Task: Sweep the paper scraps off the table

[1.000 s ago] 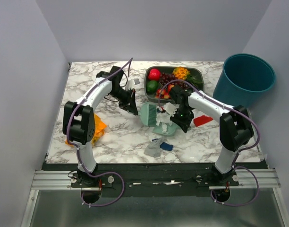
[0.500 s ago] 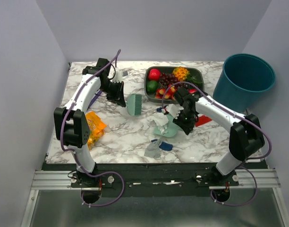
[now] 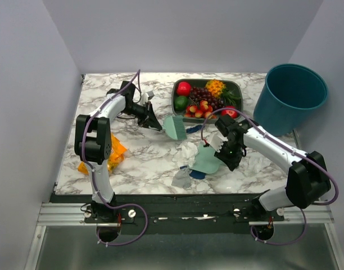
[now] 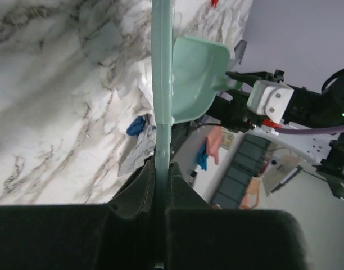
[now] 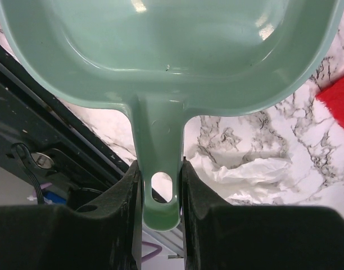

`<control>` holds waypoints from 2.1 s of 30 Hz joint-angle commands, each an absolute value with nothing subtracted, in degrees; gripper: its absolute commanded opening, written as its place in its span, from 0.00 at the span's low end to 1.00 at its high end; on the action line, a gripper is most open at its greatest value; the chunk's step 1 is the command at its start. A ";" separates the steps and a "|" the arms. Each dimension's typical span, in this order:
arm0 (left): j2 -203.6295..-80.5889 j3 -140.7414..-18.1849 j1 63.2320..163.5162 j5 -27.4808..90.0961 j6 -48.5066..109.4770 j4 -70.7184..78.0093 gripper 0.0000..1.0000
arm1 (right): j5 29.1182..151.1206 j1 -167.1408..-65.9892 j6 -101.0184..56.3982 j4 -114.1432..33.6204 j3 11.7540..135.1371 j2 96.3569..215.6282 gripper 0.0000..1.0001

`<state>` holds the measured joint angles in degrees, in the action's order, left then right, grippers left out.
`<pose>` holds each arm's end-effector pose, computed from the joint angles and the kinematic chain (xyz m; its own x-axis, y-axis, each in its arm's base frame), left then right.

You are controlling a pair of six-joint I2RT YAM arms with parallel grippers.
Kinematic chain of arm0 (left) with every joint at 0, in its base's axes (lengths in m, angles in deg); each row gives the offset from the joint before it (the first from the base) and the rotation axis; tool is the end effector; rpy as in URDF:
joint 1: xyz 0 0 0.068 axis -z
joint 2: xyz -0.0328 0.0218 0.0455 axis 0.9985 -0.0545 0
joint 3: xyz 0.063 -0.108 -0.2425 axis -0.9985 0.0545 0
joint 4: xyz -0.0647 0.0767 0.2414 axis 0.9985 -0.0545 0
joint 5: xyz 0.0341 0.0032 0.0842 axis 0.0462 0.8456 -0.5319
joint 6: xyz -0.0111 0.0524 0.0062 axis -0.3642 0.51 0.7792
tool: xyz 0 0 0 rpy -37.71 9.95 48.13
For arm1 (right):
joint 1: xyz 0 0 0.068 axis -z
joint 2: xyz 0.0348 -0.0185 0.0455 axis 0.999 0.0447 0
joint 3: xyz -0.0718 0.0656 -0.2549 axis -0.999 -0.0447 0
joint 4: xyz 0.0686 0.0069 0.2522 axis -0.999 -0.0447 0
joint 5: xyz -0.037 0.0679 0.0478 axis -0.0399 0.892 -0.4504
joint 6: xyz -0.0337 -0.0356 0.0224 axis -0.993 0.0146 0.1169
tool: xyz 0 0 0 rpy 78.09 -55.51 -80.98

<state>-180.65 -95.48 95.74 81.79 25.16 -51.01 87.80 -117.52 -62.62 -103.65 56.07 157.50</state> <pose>0.3832 -0.0905 0.2118 -0.9988 0.0030 0.0495 -0.0411 0.5089 -0.8599 0.2036 0.1218 0.2197 -0.4445 -0.8926 -0.0758 -0.8955 0.4408 0.0611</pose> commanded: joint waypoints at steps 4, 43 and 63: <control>-182.10 -87.98 97.15 95.80 12.37 -41.27 0.00 | 84.94 -115.04 -64.02 -104.18 55.55 157.79 0.01; -174.46 -93.14 94.78 83.01 40.41 -64.31 0.00 | 83.19 -114.60 -66.38 -101.81 53.19 157.18 0.01; -166.28 -88.60 95.14 56.88 72.57 -85.29 0.00 | 81.77 -114.68 -85.03 -112.08 43.95 143.89 0.01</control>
<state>-167.19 -91.41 94.80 58.77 69.40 -74.51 80.83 -114.75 -83.65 -109.49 43.70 139.79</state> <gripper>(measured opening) 0.097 0.311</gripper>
